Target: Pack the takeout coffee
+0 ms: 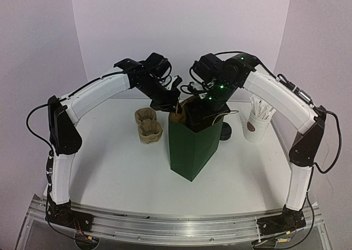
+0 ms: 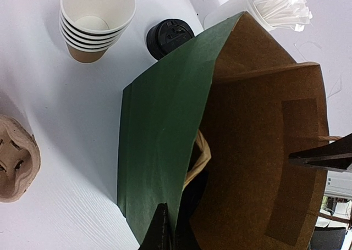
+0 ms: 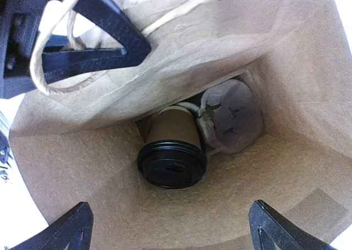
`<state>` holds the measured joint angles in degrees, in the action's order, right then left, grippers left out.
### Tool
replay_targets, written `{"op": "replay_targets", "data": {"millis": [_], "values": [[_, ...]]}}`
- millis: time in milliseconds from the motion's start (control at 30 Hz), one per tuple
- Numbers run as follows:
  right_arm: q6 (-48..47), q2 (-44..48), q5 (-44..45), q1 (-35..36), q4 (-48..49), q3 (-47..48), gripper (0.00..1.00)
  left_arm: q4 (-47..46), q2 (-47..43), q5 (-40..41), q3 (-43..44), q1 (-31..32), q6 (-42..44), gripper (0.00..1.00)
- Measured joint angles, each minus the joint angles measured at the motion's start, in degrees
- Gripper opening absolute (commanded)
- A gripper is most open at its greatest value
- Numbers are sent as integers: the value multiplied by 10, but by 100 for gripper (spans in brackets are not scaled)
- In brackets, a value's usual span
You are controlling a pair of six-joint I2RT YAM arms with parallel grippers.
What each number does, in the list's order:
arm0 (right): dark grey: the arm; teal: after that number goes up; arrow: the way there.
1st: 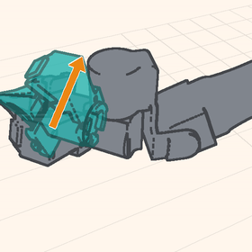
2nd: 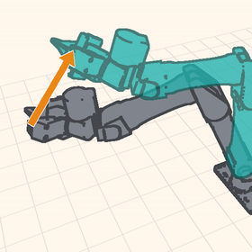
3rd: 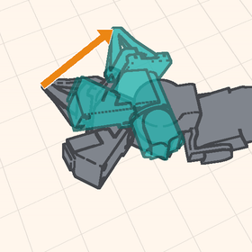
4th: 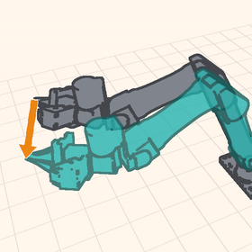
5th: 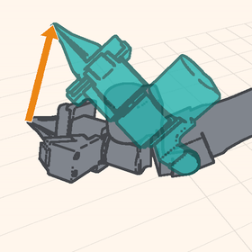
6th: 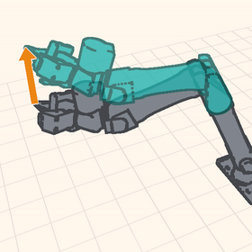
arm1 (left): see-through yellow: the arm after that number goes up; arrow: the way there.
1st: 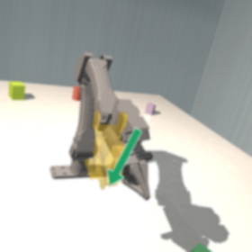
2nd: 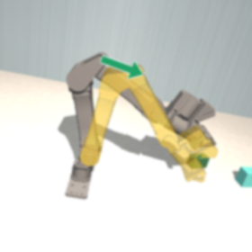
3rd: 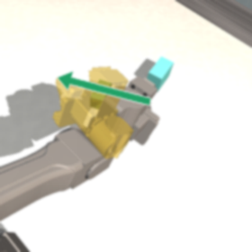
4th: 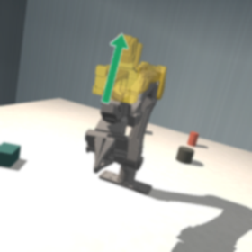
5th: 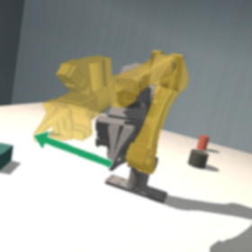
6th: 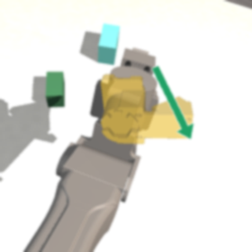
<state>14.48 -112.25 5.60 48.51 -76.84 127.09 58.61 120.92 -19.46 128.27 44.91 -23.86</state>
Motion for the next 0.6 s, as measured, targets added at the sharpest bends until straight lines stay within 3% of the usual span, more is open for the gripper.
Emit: {"op": "replay_targets", "data": {"millis": [533,600], "values": [[9,31,73,-3,6,18,98,0,-1,6,0,-4,-1,1],[9,31,77,-7,8,25,98,0,-1,6,0,-4,-1,11]]}}
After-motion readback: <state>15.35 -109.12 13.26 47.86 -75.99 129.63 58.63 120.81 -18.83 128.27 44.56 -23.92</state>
